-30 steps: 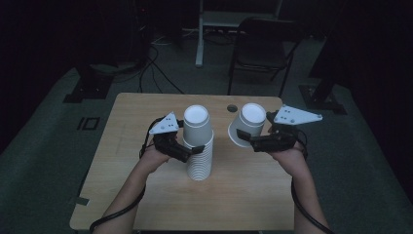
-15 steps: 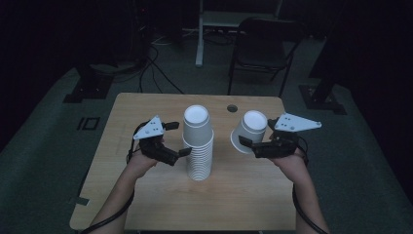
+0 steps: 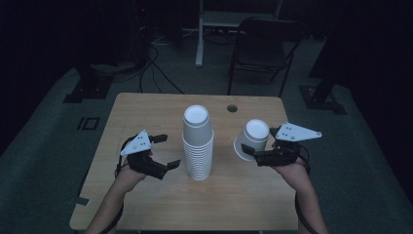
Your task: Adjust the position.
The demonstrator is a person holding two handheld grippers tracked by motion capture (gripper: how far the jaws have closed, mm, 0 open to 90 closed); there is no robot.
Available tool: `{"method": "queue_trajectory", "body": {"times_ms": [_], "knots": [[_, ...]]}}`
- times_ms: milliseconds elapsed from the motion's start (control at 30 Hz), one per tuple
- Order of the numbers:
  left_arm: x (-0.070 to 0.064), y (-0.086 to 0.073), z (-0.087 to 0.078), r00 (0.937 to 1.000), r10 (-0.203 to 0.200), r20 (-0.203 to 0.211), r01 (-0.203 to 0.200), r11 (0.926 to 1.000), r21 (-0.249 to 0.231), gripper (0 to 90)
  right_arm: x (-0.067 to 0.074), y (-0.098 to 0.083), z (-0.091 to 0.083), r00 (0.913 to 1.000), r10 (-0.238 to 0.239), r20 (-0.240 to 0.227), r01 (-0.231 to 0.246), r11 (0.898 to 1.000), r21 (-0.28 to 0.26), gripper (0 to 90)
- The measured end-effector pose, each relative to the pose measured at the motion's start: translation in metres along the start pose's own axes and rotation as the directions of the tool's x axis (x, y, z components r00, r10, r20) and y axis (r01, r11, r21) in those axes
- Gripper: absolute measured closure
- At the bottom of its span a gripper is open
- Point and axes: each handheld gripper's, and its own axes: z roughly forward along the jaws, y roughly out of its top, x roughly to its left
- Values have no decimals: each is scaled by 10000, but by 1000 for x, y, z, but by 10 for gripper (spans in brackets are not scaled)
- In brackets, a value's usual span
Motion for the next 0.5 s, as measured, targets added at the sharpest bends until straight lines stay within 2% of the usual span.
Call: {"method": "queue_trajectory", "body": {"times_ms": [100, 233, 267, 333, 500], "knots": [[-9, -5, -1, 9999, -59, 93, 59, 10000, 21, 3, 1, -4, -1, 10000, 24, -32, -24, 10000, 27, 179], [-22, -11, 2, 9998, 126, 179, -133, 9993, 354, 3, 2, -11, -4, 10000, 88, 20, -88, 9999, 76, 179], [-25, -12, 2, 9997, 223, 109, -226, 9994, 260, 3, 2, -13, -5, 9999, 147, -14, -147, 9998, 101, 179], [-31, -14, 4, 9991, 199, 373, -209, 9994, 261, 10, 2, -16, -7, 9998, 184, 41, -185, 9998, 66, 179], [-42, -15, 9, 9978, 228, 622, -251, 9990, 376, 10, 3, -21, -10, 9998, 180, 107, -181, 9998, 112, 179]]}}
